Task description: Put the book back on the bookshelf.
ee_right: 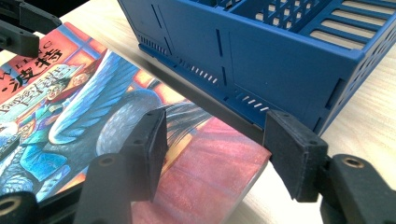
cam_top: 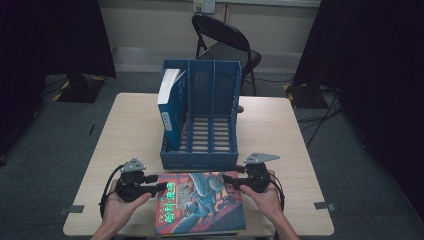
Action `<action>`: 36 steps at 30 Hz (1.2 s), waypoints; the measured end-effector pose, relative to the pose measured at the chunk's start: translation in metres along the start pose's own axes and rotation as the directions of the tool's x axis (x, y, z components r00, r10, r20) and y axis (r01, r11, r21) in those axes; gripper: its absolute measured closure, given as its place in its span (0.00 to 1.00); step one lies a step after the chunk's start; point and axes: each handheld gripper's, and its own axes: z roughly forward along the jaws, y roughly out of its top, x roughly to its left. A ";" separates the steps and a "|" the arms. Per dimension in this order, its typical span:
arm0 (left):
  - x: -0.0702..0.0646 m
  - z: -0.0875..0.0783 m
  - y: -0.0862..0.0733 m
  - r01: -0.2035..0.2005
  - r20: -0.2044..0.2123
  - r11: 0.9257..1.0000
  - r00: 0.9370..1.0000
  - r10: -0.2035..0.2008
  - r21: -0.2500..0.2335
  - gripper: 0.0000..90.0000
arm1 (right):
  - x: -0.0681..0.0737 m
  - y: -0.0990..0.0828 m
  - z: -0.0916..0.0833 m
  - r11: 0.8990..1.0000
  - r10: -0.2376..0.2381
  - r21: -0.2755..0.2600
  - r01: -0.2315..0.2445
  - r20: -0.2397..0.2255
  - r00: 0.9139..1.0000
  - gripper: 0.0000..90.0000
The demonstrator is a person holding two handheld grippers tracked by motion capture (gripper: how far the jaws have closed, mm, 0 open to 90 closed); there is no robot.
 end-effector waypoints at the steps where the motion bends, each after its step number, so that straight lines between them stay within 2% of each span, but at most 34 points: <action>1: 0.000 0.001 -0.001 0.000 -0.003 1.000 1.000 0.000 -0.004 0.56 | 0.000 0.000 0.000 1.000 0.000 0.000 0.000 0.000 1.000 0.45; 6: 0.006 0.004 -0.006 0.020 0.035 0.999 0.999 -0.018 -0.033 0.55 | 0.001 0.000 -0.001 1.000 -0.009 0.000 0.009 0.016 1.000 0.48; 12: 0.003 0.007 -0.005 -0.005 0.017 0.999 1.000 0.006 -0.053 0.55 | 0.004 -0.003 -0.006 1.000 -0.011 0.008 0.011 0.020 1.000 0.49; 16: 0.003 0.011 0.000 0.026 0.016 0.999 1.000 -0.025 -0.037 0.56 | 0.005 -0.008 -0.011 1.000 0.001 0.010 -0.002 0.011 1.000 0.49; 23: 0.003 0.018 0.005 0.043 0.020 0.998 0.999 -0.043 -0.039 0.58 | 0.010 -0.014 -0.019 1.000 -0.005 0.014 0.005 0.028 1.000 0.50; 26: 0.001 0.021 0.007 0.030 0.014 0.999 0.999 -0.029 -0.041 0.58 | 0.013 -0.019 -0.024 1.000 -0.012 0.009 0.012 0.036 0.999 0.50; 28: 0.004 0.026 0.011 0.040 0.040 0.999 0.998 -0.039 -0.035 0.59 | 0.014 -0.022 -0.028 1.000 -0.010 0.011 0.010 0.032 0.999 0.50; 29: 0.004 0.026 0.011 0.040 0.040 0.999 0.998 -0.039 -0.035 0.59 | 0.014 -0.022 -0.028 1.000 -0.010 0.011 0.010 0.032 0.999 0.50; 30: 0.004 0.028 0.012 0.033 0.037 0.999 0.999 -0.032 -0.037 0.59 | 0.015 -0.023 -0.029 1.000 -0.009 0.013 0.009 0.031 0.999 0.50; 32: 0.001 0.031 0.017 -0.023 0.018 0.999 1.000 0.023 -0.039 0.59 | 0.016 -0.026 -0.034 1.000 -0.013 0.020 0.013 0.023 1.000 0.50; 33: 0.001 0.031 0.017 -0.023 0.018 0.999 1.000 0.023 -0.039 0.59 | 0.016 -0.026 -0.034 1.000 -0.013 0.020 0.013 0.023 1.000 0.50; 35: -0.005 0.030 0.016 -0.073 -0.024 0.996 0.997 0.072 -0.057 0.59 | 0.015 -0.026 -0.035 1.000 -0.014 0.014 0.014 0.016 1.000 0.48; 36: -0.006 0.028 0.016 -0.050 -0.018 0.998 0.999 0.050 -0.043 0.59 | 0.014 -0.024 -0.032 1.000 -0.017 -0.009 0.018 0.054 0.998 0.42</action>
